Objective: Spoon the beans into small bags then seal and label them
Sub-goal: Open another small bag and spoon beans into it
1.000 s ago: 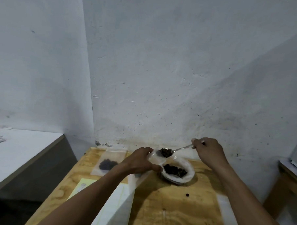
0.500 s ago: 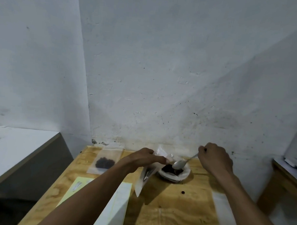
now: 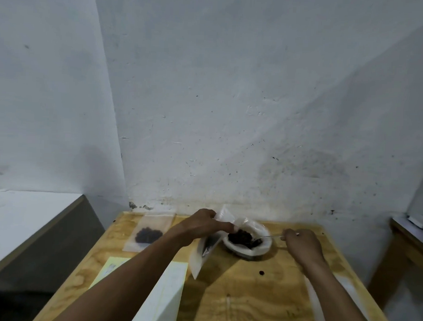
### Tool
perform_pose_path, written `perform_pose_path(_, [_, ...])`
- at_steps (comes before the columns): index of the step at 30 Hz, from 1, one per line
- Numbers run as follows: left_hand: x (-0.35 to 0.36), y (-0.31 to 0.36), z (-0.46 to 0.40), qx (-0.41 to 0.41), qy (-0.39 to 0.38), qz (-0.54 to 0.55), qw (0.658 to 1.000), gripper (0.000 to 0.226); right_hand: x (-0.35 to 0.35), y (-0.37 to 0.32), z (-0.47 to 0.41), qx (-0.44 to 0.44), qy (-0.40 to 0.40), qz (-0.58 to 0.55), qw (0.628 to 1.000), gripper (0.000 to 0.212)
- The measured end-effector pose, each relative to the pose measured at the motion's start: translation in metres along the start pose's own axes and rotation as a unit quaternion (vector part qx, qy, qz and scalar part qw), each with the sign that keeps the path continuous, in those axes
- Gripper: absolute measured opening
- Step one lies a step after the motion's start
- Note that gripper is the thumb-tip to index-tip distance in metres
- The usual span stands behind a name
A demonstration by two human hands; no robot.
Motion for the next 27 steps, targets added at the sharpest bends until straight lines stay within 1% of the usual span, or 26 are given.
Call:
perform_pose_path(4, [-0.020,-0.003,0.008,0.039,0.043,-0.003,0.998,0.064,-0.019,-0.018,-0.004,-0.024,0.008,-0.028,0.999,0.043])
perform_pose_path(7, [-0.029,-0.003,0.012,0.051,0.076,-0.067,0.994,0.060,-0.030,-0.041,-0.004,-0.047,0.001,-0.045,0.998,0.037])
perform_pose_path(8, [-0.028,-0.004,0.012,0.050,0.080,-0.095,0.991,0.062,-0.033,-0.051,-0.003,-0.055,0.000,-0.047,0.997,0.036])
perform_pose_path(9, [-0.027,-0.005,0.012,0.049,0.083,-0.118,0.988,0.071,-0.035,-0.061,-0.003,-0.065,0.001,-0.047,0.997,0.035])
perform_pose_path(11, [-0.023,-0.006,0.010,0.046,0.085,-0.134,0.986,0.095,-0.036,-0.080,-0.001,-0.092,0.003,-0.031,0.995,0.035])
perform_pose_path(12, [-0.021,-0.006,0.010,0.047,0.086,-0.134,0.986,0.101,-0.034,-0.089,0.001,-0.110,0.003,-0.008,0.994,0.035])
perform_pose_path(14, [-0.016,-0.001,0.012,0.055,0.088,-0.136,0.985,0.102,-0.028,-0.104,0.007,-0.148,0.002,0.049,0.988,0.038])
perform_pose_path(16, [-0.013,0.003,0.011,0.061,0.091,-0.144,0.983,0.099,-0.021,-0.114,0.012,-0.173,0.009,0.093,0.980,0.038])
perform_pose_path(18, [-0.011,0.007,0.011,0.064,0.094,-0.144,0.983,0.092,-0.021,-0.121,0.015,-0.186,0.036,0.119,0.975,0.038])
perform_pose_path(21, [-0.016,0.008,0.013,0.054,0.110,-0.092,0.988,0.087,-0.036,-0.127,0.018,-0.193,0.103,0.130,0.967,0.037])
perform_pose_path(23, [-0.023,0.006,0.014,0.044,0.139,-0.039,0.989,0.085,-0.044,-0.122,0.018,-0.189,0.127,0.147,0.963,0.037])
perform_pose_path(25, [-0.029,0.004,0.016,0.039,0.163,0.016,0.986,0.083,-0.042,-0.107,0.016,-0.174,0.128,0.166,0.962,0.038])
perform_pose_path(27, [-0.032,0.003,0.017,0.037,0.178,0.065,0.981,0.086,-0.032,-0.085,0.014,-0.156,0.109,0.165,0.968,0.041])
Point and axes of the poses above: each hand's wrist, its own z-axis away from the middle knuckle, its own x-axis out of the palm, y = z × x, the point moved 7 cm from there along -z, towards the middle knuckle, and after that the axes turned 3 degrees about -y, right-handed, at the moved point
